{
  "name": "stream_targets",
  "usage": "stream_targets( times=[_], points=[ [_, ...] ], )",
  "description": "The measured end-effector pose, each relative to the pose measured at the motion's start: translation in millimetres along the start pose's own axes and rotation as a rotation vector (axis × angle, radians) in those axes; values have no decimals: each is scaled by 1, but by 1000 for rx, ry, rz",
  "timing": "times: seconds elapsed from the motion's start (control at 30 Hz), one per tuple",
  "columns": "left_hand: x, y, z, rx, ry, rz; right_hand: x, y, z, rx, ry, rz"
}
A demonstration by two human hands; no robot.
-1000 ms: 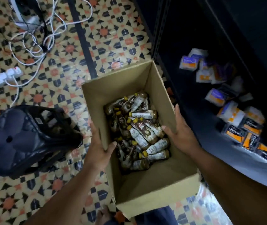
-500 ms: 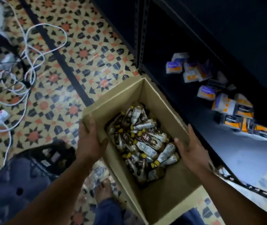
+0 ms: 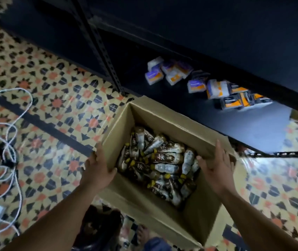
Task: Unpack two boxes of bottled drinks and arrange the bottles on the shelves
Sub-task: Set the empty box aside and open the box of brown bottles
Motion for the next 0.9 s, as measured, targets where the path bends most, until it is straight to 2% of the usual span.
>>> stream_targets(
  times=[0.17,0.27,0.33,0.5,0.6,0.7,0.8,0.9],
  points=[
    [-4,5,17,89,-49,-72,-3,26,23,-136,13,-28],
    [-2,-2,13,134,16,-117,-13,38,38,-91,-88,-71],
    [-1,-4,13,131,35,-110,-17,37,40,-64,-183,-38],
    [-14,1,8,42,76,51,-20,38,36,-49,-299,94],
    [-12,-5,16,15,40,163,-20,36,32,-103,-282,101],
    [1,-25,41,-128,61,247,-23,29,20,-162,-270,142],
    [15,-52,67,-269,-5,239,-27,17,4,-219,-238,179],
    [24,-69,88,-522,-68,267,-31,5,-8,-164,-345,220]
  ],
)
Point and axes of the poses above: each hand's wrist, its own y-axis away from the middle knuckle, its own x-axis out of the back of the hand, z = x × y, the point moved 1 cm from there along -y, towards the middle knuckle, and after that the axes turned 1 degree about x, right-handed, at the moved point
